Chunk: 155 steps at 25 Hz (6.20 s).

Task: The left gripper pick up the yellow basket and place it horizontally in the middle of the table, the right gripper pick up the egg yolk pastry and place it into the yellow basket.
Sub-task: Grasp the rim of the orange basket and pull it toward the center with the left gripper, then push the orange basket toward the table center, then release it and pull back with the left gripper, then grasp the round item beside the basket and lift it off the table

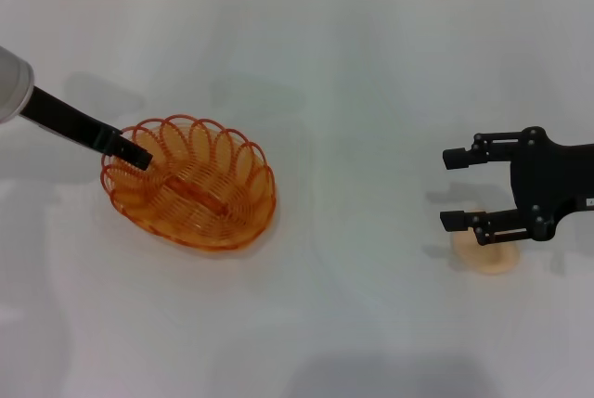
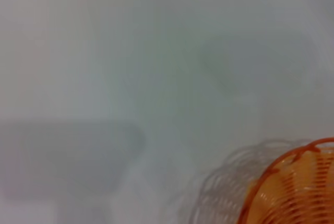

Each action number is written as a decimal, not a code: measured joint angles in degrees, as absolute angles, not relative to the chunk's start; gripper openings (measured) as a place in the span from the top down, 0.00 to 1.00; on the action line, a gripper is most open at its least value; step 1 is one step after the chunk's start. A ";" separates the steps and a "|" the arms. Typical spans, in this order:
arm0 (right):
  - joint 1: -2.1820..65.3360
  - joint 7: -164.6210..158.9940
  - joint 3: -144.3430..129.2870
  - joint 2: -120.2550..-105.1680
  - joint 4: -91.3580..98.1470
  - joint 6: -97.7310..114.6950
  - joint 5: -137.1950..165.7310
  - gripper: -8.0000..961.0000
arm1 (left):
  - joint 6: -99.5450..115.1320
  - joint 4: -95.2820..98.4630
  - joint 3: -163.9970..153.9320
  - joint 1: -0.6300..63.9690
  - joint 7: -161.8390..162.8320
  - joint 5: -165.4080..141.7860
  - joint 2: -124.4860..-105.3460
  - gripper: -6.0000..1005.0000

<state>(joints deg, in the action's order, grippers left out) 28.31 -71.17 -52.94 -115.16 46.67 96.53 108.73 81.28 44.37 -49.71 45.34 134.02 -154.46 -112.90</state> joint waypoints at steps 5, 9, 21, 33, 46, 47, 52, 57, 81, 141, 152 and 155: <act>28.31 -71.17 -52.96 -115.13 46.72 96.45 108.73 0.24 | 80.71 44.05 -50.68 45.17 133.24 -154.51 -113.32 0.30; 28.41 -71.31 -52.96 -115.13 46.72 96.41 108.80 0.24 | 80.45 44.03 -50.51 45.17 133.07 -154.41 -113.50 0.50; 28.29 -71.40 -52.91 -115.13 46.72 96.72 108.87 0.24 | 81.21 44.57 -50.45 44.96 133.12 -150.33 -113.62 0.89; 27.85 -70.93 -53.20 -115.14 47.37 96.77 108.62 0.24 | 84.02 46.38 -50.47 44.56 145.39 -143.65 -115.11 0.90; 27.03 -67.96 -53.46 -115.31 46.82 97.13 108.66 0.24 | 83.30 46.29 -50.98 45.84 167.77 -142.02 -117.86 0.91; 26.92 -67.83 -53.54 -115.31 46.82 97.15 108.67 0.24 | 83.16 46.31 -50.97 45.87 168.51 -141.93 -118.11 0.91; 26.29 -66.38 -54.13 -115.31 46.83 98.19 108.62 0.24 | 81.72 44.88 -51.77 46.06 172.16 -141.32 -119.34 0.90; 25.55 -65.70 -54.14 -115.31 47.02 98.79 108.49 0.24 | 79.41 42.77 -52.52 46.71 172.44 -140.45 -119.47 0.89; 25.74 -65.03 -53.99 -115.31 47.17 99.84 108.45 0.25 | 81.87 41.88 -53.42 46.26 170.75 -139.85 -117.93 0.47; 29.53 -105.55 -59.28 -115.16 59.70 92.22 131.45 0.30 | 107.31 55.25 -49.37 23.42 79.43 -119.29 -115.27 0.19; 29.47 -106.19 -59.38 -115.29 58.63 91.62 130.96 0.37 | 107.44 55.28 -49.17 23.78 79.81 -119.34 -115.77 0.19; 29.48 -105.53 -59.48 -115.32 58.51 91.56 130.83 0.50 | 107.44 55.28 -49.13 23.78 79.81 -119.21 -115.79 0.19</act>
<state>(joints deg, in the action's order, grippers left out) 29.48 -105.53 -59.48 -115.32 58.51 91.56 130.83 107.44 55.28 -49.13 23.78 79.81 -119.21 -115.79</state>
